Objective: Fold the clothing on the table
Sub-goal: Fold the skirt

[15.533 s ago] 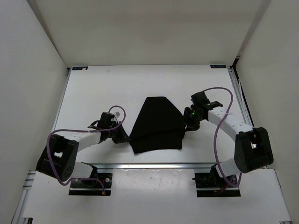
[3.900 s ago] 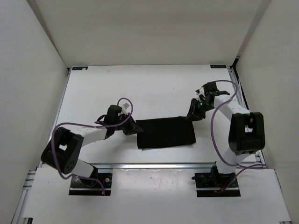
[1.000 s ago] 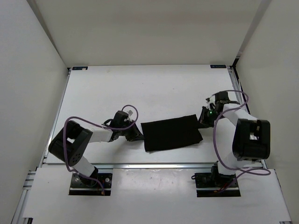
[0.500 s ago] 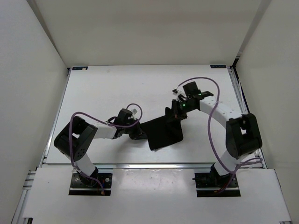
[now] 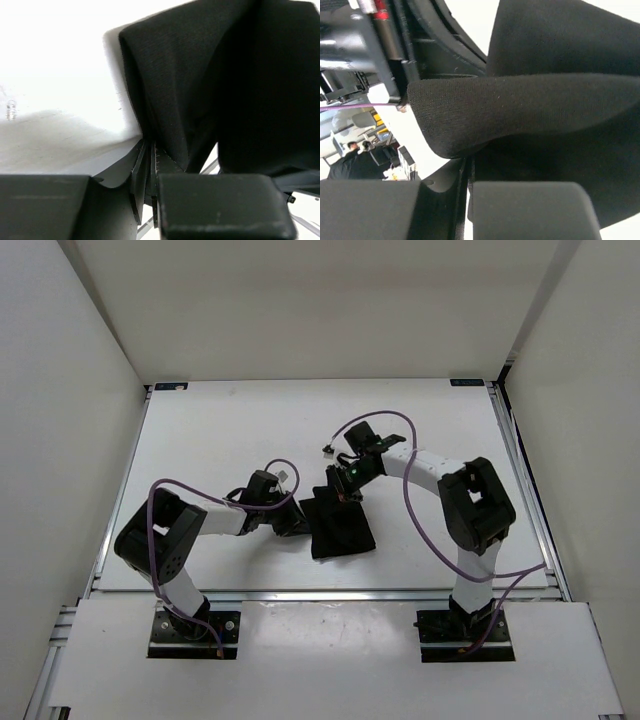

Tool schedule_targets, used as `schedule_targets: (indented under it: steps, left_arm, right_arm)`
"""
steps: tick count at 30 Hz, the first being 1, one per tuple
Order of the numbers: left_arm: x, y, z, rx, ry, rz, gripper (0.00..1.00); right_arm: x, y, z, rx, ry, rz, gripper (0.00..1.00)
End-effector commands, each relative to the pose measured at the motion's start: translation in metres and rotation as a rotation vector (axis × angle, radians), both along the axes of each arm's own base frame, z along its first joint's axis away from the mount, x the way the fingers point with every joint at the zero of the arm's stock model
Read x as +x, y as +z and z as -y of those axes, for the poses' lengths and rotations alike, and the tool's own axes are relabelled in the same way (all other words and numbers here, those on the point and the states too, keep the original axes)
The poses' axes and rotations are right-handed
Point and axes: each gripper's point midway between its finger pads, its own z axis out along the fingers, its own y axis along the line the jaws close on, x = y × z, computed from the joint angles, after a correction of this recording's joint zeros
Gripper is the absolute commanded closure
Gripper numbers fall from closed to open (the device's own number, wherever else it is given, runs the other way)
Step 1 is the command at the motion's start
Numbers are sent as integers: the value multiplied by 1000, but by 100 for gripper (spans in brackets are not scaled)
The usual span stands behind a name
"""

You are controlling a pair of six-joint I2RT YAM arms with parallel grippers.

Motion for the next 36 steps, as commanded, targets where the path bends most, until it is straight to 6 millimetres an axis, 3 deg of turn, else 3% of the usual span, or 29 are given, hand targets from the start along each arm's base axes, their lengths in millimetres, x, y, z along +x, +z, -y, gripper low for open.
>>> schedule_targets:
  steps: [1,3,6,9,12,16,20,22,25,29,32,34,36]
  left_arm:
    - [7,2,-8,21,25,16,79]
    - [3,1,-7,24,13,12,80]
    - [6,3,-9,20,17,15,79]
    - [7,4,-14,22,22,16,79]
    - [13,8,-25,16,43,26,79]
    - [27,18,-49,39,100,83,79]
    - [37,45,-71,41,141,165,79]
    - [34,53,-72,34,136,152,78]
    - [34,76,-55,-46,94,180,79]
    - [37,116,-12,-216,18,225,78]
    - [31,118,11,-265,-22,216,78]
    - [22,105,23,-269,-45,174,78]
    - [14,76,25,-205,-39,130,80]
  right_arm:
    - [2,5,-11,39,26,-20,100]
    - [0,-3,-11,43,31,-57,83]
    - [-2,10,-20,150,48,-116,64]
    - [-1,48,-29,307,77,-131,57]
    - [1,95,-29,431,110,-96,57]
    - [23,114,-4,367,3,12,61]
    - [40,75,34,235,-166,2,82]
    - [33,44,41,197,-183,-60,89]
    - [19,21,35,182,-149,-139,95]
    - [1,-13,24,89,-95,-186,96]
    - [1,-27,28,64,-116,-217,95]
    - [0,-35,34,54,-145,-255,95]
    - [-3,-34,39,53,-161,-274,96]
